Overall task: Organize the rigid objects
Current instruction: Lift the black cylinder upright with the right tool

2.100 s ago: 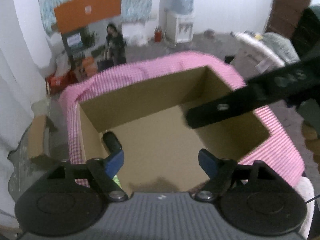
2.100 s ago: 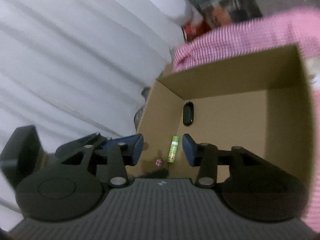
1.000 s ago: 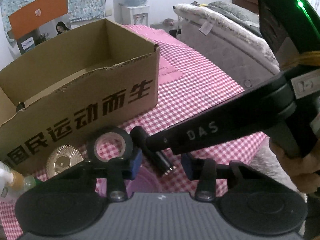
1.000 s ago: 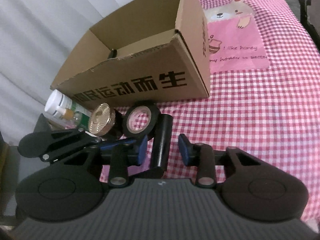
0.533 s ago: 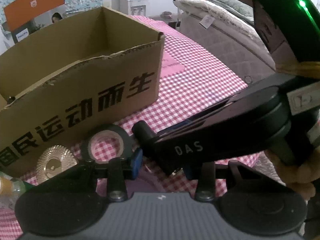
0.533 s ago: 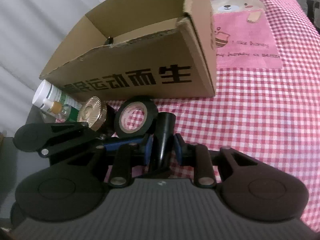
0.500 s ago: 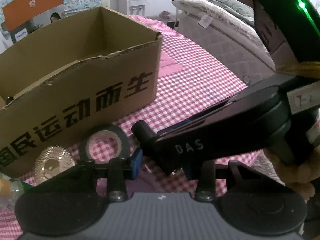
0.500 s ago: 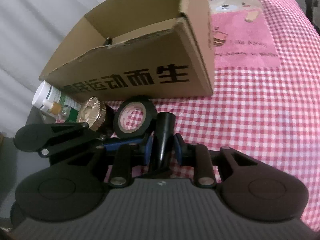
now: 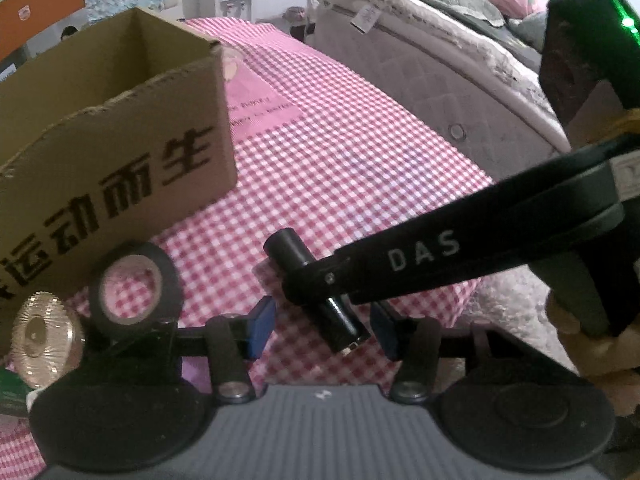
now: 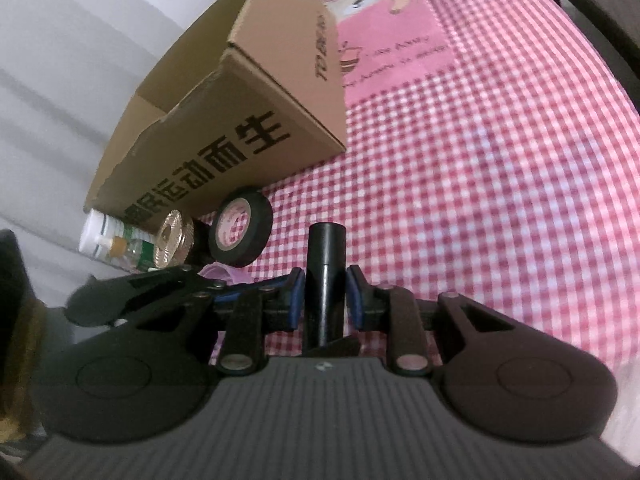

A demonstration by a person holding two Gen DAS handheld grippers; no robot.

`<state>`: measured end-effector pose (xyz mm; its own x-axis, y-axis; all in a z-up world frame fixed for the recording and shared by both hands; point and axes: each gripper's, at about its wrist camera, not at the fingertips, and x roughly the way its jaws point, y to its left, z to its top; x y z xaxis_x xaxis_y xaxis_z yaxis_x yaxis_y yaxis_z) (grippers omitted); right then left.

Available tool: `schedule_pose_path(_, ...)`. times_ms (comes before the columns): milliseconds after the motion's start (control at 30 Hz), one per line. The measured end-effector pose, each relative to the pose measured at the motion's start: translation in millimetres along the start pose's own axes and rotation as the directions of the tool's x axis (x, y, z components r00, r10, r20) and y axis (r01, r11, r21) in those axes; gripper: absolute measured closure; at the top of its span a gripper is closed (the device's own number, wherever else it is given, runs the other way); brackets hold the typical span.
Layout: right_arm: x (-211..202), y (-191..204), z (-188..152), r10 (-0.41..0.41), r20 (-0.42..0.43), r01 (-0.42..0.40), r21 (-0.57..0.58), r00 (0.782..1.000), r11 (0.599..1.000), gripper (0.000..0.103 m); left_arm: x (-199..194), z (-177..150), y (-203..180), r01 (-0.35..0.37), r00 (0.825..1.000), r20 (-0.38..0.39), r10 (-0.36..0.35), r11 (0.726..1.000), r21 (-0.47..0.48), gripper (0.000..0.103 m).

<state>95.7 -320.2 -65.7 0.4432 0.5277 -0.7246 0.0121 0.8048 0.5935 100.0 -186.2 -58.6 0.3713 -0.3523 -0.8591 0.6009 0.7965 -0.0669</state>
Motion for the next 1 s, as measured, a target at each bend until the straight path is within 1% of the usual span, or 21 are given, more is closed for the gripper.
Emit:
schedule_pose_path(200, -6.0, -9.2, -5.3, 0.032, 0.002, -0.032, 0.040, 0.999, 0.999, 0.082, 3.7, -0.5, -7.2, -0.044, 0.999, 0.015, 0.044, 0.999, 0.028, 0.056)
schedule_pose_path(267, -6.1, -8.6, -5.6, 0.034, -0.001, -0.034, 0.037, 0.999, 0.999, 0.082, 3.6, -0.6, -7.0, -0.043, 0.999, 0.020, 0.043, 0.999, 0.022, 0.060)
schedule_pose_path(300, -6.2, -8.2, -5.5, 0.034, -0.003, -0.034, 0.035, 0.999, 0.999, 0.082, 4.0, -0.6, -7.8, -0.043, 0.999, 0.024, 0.042, 0.999, 0.022, 0.064)
schedule_pose_path(400, -6.0, -5.5, -5.5, 0.029, -0.001, -0.029, 0.019, 1.000, 0.999, 0.081, 4.9, -0.2, -9.8, -0.059, 0.998, 0.029, 0.058, 0.998, 0.022, 0.063)
schedule_pose_path(700, -5.7, -4.4, -7.2, 0.033, 0.019, -0.033, 0.012, 0.999, 0.999, 0.081, 3.9, -0.4, -9.6, -0.055, 0.998, 0.030, 0.055, 0.998, 0.010, 0.064)
schedule_pose_path(1000, -12.0, -0.5, -5.3, 0.039, 0.032, -0.039, 0.002, 0.999, 0.999, 0.081, -7.0, -1.4, -10.7, -0.060, 0.997, 0.051, 0.060, 0.998, 0.004, 0.064)
